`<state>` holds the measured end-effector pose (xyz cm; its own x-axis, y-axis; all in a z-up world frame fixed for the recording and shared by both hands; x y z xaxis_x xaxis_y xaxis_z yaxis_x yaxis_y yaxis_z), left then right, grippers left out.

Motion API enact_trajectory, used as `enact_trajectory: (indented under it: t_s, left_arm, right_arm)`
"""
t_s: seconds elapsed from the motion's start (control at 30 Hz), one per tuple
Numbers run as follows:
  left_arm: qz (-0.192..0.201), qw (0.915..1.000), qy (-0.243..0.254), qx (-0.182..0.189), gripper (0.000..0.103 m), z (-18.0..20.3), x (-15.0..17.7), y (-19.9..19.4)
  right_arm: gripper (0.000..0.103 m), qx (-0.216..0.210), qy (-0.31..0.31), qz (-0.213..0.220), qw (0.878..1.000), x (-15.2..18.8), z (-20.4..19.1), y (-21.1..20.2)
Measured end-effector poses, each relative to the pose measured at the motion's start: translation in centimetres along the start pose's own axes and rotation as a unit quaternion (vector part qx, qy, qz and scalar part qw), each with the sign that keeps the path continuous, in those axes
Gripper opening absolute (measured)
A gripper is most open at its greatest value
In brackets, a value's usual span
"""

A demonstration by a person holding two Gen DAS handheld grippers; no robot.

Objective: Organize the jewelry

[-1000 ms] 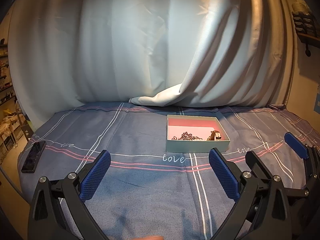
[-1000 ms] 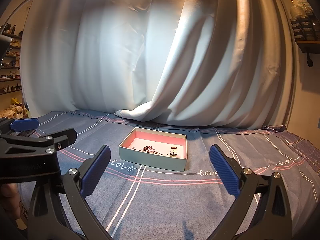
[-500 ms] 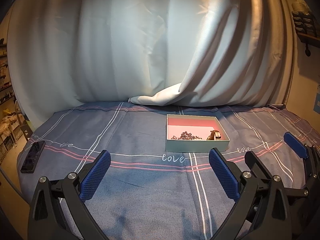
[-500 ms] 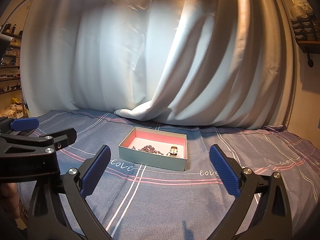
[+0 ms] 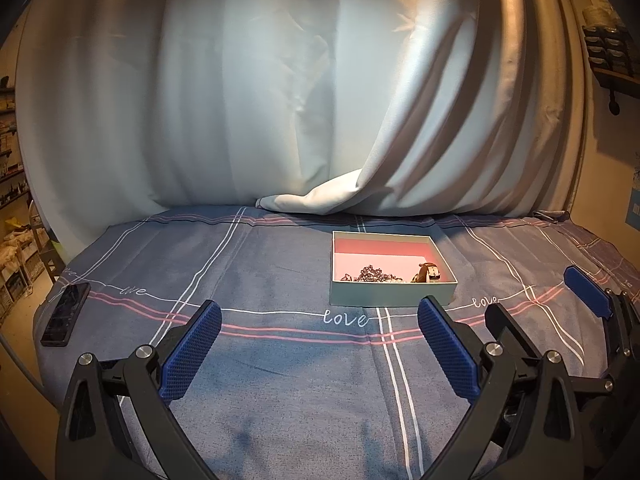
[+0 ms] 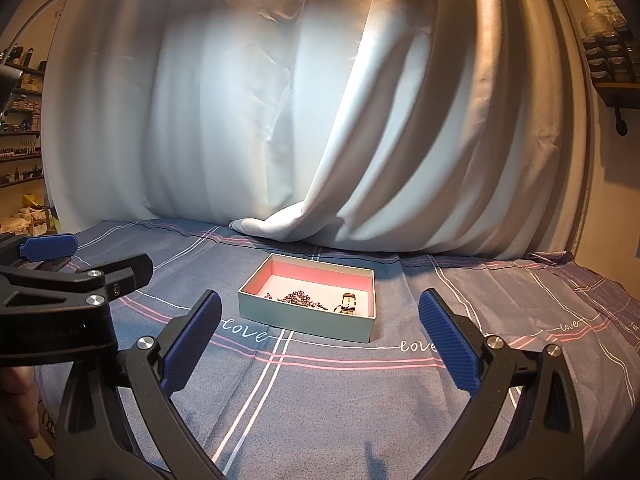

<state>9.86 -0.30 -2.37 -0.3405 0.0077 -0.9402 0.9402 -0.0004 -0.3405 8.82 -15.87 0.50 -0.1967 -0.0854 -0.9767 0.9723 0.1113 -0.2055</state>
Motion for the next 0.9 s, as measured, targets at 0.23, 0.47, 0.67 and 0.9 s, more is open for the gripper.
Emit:
enact_trajectory:
  t_s: [0.23,0.47,0.67,0.9]
  left_arm:
    - [-0.005,1.0,0.001,0.001,0.097,-0.01,-0.01,0.3]
    - [-0.007,1.0,0.001,0.0,0.097,-0.09,0.05,0.29]
    - [-0.006,1.0,0.003,0.0,0.097,-0.04,0.09,0.17]
    - [-0.006,1.0,0.003,0.0,0.097,-0.06,0.07,0.28]
  right_arm:
    - [0.097,0.0,0.0,-0.001,1.0,0.04,-0.01,0.02]
    - [0.097,-0.001,-0.001,-0.001,1.0,-0.05,-0.06,0.0]
    - [0.097,-0.001,-0.001,-0.001,1.0,-0.07,-0.08,0.01]
    - [0.097,-0.001,0.0,-0.001,1.0,-0.03,-0.11,0.06]
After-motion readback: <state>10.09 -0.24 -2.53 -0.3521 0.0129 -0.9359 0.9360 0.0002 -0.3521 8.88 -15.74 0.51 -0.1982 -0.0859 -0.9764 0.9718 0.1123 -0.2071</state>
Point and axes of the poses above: each gripper's, at about its wrist camera, not at the fingertips, and y roughly the way its jaws point, z to its right, x to its underside, the point moved 2 cm from there along y, roughly the way its jaws point, and after that the axes turned 2 degrees about z, right-handed, at the moved point
